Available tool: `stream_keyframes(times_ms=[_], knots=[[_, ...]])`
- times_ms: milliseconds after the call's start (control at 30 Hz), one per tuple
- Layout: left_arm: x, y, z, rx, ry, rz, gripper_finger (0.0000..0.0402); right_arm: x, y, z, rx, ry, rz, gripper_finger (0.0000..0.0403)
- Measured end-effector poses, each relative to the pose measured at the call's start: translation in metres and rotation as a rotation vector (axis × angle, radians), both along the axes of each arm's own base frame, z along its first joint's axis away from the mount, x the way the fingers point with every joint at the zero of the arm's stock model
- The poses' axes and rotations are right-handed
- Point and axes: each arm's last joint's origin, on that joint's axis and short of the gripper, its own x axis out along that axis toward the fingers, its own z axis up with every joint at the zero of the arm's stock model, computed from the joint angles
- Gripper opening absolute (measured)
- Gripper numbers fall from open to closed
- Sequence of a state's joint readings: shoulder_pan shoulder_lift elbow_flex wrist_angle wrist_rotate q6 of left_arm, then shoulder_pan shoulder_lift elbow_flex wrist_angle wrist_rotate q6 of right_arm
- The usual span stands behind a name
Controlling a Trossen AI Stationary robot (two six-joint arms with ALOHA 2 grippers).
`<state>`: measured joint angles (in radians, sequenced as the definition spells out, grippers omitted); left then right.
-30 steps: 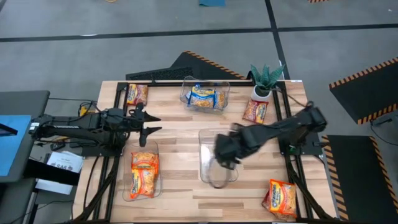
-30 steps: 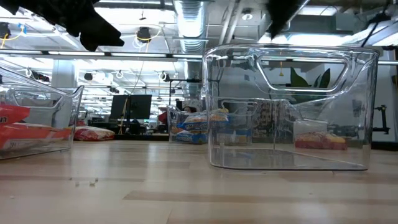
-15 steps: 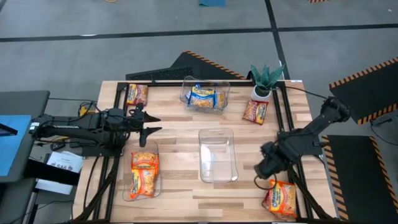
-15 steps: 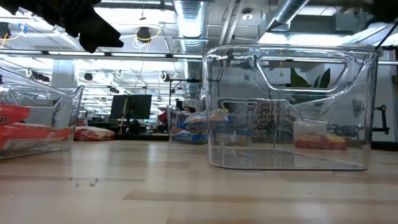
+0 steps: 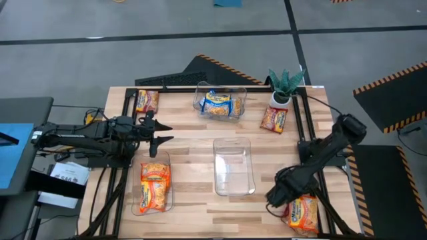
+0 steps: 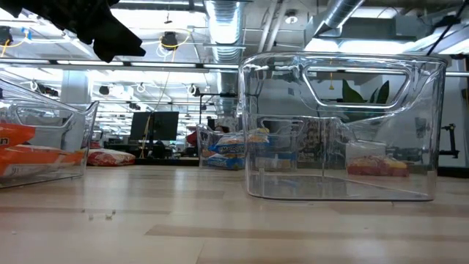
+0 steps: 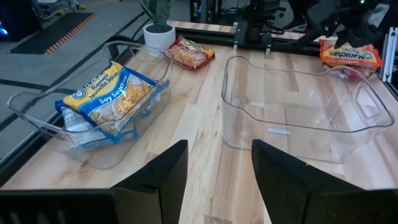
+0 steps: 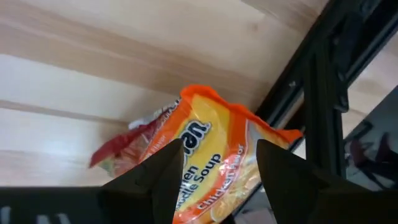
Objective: Sort Maruchan noodles
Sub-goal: Put the orange noodle pack into the bottom left transparent bin
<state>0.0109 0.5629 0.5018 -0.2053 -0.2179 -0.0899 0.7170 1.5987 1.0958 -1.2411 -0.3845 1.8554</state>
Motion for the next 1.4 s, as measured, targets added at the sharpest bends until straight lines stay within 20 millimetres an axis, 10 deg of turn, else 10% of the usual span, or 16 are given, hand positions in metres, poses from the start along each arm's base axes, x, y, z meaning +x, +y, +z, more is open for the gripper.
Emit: stream_keyframes(times_ms=[1400], knots=[[0.000, 0.000, -0.002, 0.016, 0.020, 0.002, 0.0167, -0.011, 0.019, -0.028, -0.051, -0.014, -0.083, 0.0225]])
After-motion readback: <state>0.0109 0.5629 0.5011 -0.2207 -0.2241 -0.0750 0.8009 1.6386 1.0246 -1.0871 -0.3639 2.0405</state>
